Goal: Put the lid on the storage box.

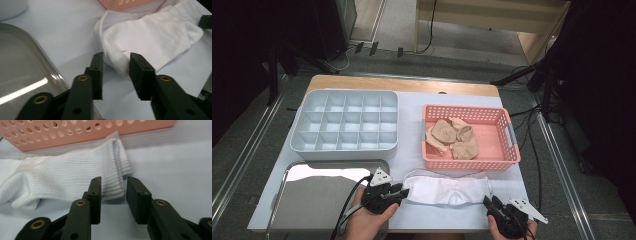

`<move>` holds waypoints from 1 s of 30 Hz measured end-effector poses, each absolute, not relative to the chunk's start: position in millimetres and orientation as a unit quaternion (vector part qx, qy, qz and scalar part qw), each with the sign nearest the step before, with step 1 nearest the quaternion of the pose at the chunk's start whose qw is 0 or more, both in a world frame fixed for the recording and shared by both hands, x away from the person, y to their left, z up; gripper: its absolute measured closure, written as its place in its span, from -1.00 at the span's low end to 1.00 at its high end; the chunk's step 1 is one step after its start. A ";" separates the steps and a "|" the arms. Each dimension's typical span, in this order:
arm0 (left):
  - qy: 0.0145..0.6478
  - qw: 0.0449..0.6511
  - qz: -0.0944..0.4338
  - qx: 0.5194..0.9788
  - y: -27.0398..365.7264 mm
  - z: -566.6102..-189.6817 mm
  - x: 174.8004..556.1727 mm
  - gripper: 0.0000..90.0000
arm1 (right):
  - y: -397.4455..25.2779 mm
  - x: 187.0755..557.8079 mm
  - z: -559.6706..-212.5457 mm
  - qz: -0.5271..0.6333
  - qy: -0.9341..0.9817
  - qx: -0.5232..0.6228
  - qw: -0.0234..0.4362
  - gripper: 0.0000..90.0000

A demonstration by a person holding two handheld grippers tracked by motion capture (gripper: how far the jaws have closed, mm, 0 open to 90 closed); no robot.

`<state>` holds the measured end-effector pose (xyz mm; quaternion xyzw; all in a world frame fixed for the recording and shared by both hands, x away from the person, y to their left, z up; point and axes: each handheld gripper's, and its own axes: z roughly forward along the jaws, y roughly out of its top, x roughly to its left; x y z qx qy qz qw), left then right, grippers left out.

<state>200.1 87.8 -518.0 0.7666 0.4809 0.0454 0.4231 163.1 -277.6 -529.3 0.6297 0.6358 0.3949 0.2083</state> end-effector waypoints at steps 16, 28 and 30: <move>0.453 0.452 -0.009 0.768 107.7 -503.8 190.5 1.00 | -303.6 137.5 -501.3 0.430 0.630 0.610 0.215 0.91; 0.450 0.406 0.005 0.795 103.1 -525.0 185.7 0.89 | -307.2 137.1 -520.4 0.390 0.661 0.614 0.185 0.80; 0.453 0.414 0.018 0.790 102.7 -521.3 185.4 0.76 | -308.5 137.0 -519.3 0.398 0.656 0.612 0.189 0.76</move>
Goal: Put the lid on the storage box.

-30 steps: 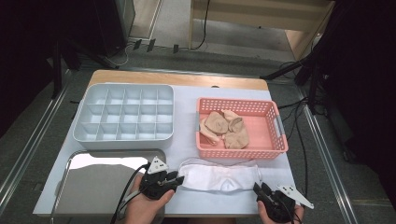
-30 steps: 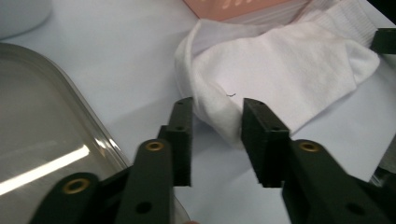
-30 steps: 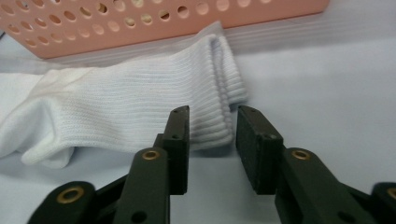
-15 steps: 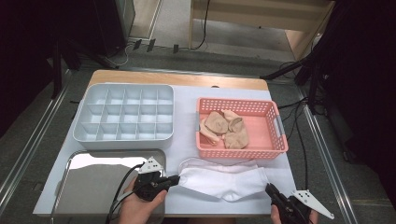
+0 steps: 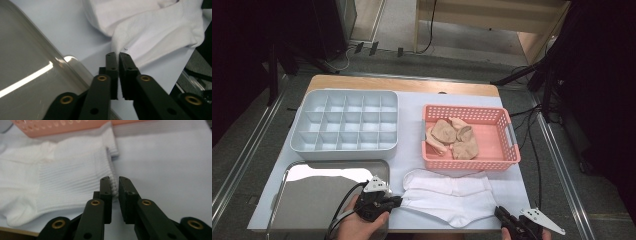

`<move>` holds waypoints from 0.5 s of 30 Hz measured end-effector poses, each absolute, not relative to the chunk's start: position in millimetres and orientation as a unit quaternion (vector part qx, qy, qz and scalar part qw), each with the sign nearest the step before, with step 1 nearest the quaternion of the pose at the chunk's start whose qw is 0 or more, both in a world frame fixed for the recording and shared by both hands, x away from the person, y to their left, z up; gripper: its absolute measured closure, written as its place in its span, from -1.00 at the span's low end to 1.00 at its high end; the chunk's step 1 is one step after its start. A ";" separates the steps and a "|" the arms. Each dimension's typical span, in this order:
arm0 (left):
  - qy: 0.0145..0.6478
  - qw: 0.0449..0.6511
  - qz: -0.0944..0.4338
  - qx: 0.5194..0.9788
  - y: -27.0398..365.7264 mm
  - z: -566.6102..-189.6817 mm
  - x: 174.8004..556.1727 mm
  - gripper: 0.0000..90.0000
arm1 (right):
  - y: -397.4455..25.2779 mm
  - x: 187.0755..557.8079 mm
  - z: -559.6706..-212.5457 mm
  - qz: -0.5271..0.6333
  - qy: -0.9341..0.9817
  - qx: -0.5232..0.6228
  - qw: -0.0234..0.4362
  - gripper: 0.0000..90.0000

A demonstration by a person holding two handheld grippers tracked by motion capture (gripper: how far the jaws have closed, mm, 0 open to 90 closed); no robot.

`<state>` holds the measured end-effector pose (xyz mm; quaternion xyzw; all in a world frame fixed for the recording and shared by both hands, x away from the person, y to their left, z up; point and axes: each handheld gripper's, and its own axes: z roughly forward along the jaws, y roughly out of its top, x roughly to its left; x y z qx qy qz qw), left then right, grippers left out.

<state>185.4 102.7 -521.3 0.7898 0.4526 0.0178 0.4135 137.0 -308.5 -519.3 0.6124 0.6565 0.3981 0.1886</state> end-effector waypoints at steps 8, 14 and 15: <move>0.458 0.418 0.018 0.784 95.4 -523.2 188.1 0.52 | -301.0 150.4 -526.1 0.405 0.649 0.615 0.191 0.42; 0.451 0.424 0.026 0.785 92.5 -524.6 187.6 0.97 | -289.1 150.6 -525.9 0.389 0.668 0.601 0.204 0.87; 0.449 0.429 0.028 0.783 92.8 -523.2 185.9 0.99 | -290.3 149.4 -523.1 0.392 0.666 0.600 0.207 0.90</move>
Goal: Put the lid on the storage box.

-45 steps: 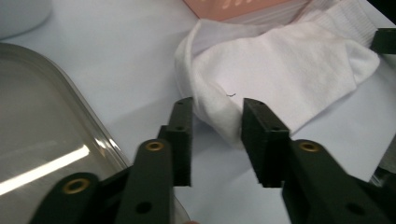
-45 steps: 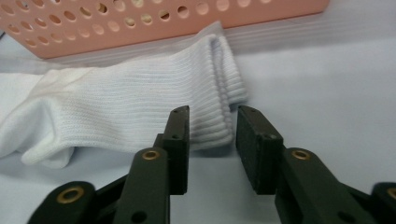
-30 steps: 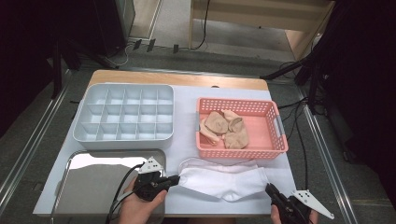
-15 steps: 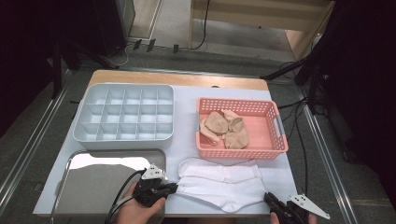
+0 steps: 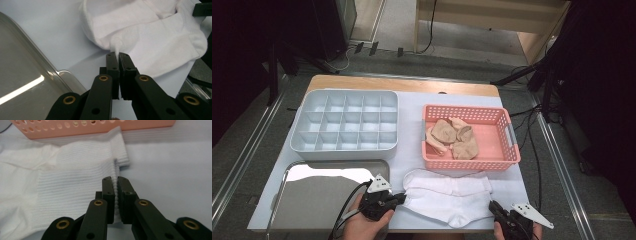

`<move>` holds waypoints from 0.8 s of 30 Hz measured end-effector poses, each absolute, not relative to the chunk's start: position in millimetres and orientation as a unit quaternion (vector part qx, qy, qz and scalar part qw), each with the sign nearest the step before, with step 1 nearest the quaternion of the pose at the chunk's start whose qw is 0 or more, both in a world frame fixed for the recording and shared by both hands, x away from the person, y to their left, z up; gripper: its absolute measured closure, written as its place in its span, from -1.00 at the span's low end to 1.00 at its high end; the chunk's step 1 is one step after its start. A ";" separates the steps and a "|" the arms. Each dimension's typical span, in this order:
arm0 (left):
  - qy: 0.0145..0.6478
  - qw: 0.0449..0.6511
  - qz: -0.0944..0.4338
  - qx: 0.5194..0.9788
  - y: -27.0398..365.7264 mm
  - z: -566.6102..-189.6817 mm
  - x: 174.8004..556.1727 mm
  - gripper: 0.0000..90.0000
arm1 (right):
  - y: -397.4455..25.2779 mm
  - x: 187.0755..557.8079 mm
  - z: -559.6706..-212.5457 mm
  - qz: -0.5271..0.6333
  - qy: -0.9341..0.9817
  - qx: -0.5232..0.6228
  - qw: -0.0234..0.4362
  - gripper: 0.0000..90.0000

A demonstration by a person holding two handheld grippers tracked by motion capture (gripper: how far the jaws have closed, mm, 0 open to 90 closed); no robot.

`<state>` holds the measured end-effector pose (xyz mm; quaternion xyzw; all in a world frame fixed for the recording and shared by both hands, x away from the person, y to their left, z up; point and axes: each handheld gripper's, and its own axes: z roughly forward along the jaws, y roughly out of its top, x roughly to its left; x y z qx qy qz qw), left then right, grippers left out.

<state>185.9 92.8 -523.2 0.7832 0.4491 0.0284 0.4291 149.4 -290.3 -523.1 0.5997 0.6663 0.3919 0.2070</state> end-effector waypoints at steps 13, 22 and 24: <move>0.452 0.436 0.037 0.777 99.4 -519.5 188.5 0.51 | -300.8 151.9 -516.8 0.425 0.646 0.597 0.212 0.54; 0.497 0.437 0.067 0.747 95.5 -513.1 218.7 0.18 | -293.2 202.5 -518.0 0.410 0.650 0.610 0.196 0.46; 0.496 0.429 0.066 0.752 91.9 -515.9 224.4 0.33 | -288.8 208.9 -522.2 0.401 0.656 0.611 0.189 0.60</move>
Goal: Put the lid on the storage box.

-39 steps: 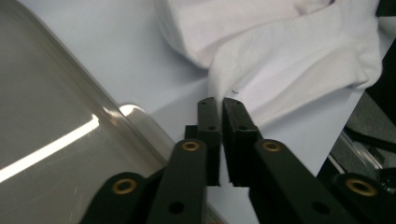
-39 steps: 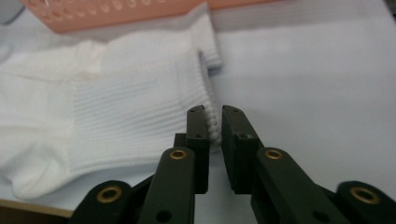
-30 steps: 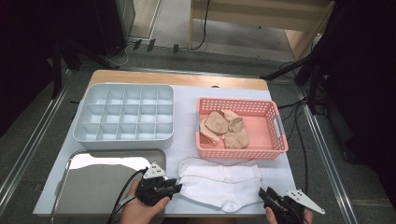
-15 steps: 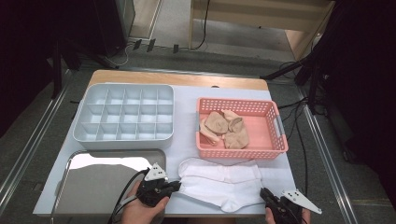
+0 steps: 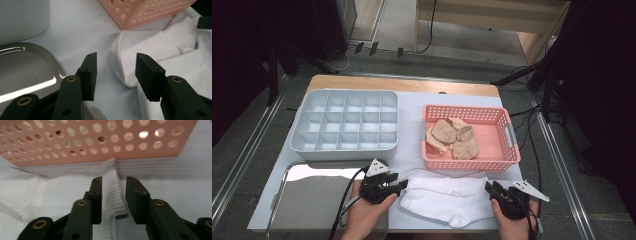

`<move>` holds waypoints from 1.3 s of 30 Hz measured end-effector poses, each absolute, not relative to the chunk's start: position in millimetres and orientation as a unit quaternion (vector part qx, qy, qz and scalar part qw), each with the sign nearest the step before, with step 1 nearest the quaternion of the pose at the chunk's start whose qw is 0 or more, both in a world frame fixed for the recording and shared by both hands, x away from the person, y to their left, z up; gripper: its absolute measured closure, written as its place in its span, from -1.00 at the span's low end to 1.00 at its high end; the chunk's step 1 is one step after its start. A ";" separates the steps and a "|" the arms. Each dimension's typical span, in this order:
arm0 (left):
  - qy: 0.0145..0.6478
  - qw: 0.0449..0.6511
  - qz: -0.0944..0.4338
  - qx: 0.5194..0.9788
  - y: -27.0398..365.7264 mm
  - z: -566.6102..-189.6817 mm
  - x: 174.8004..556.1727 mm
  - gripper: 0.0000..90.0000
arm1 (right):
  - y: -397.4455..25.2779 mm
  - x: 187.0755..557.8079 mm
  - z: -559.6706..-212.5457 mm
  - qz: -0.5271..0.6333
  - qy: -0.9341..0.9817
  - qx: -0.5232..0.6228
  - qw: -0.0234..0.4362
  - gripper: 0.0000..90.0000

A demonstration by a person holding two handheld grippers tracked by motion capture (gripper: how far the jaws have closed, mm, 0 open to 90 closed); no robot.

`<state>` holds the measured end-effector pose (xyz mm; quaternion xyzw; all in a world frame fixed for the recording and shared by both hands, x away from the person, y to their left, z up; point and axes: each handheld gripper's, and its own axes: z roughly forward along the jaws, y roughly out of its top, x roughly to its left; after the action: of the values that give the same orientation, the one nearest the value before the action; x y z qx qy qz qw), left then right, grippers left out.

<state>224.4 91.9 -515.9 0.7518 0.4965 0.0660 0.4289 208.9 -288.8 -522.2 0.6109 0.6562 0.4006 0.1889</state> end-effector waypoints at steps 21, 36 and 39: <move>0.512 0.442 0.055 0.735 107.0 -519.8 224.3 0.34 | -302.8 198.6 -521.7 0.427 0.638 0.605 0.210 0.56; 0.458 0.436 0.012 0.775 88.7 -524.7 187.8 0.73 | -294.2 150.7 -528.4 0.393 0.669 0.601 0.192 0.77; 0.453 0.437 0.004 0.777 87.8 -524.7 187.2 0.97 | -293.3 150.0 -526.0 0.390 0.672 0.598 0.195 0.89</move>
<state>187.2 87.8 -524.7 0.7772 0.4526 0.0041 0.4373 150.0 -293.3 -526.0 0.5979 0.6724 0.3901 0.1955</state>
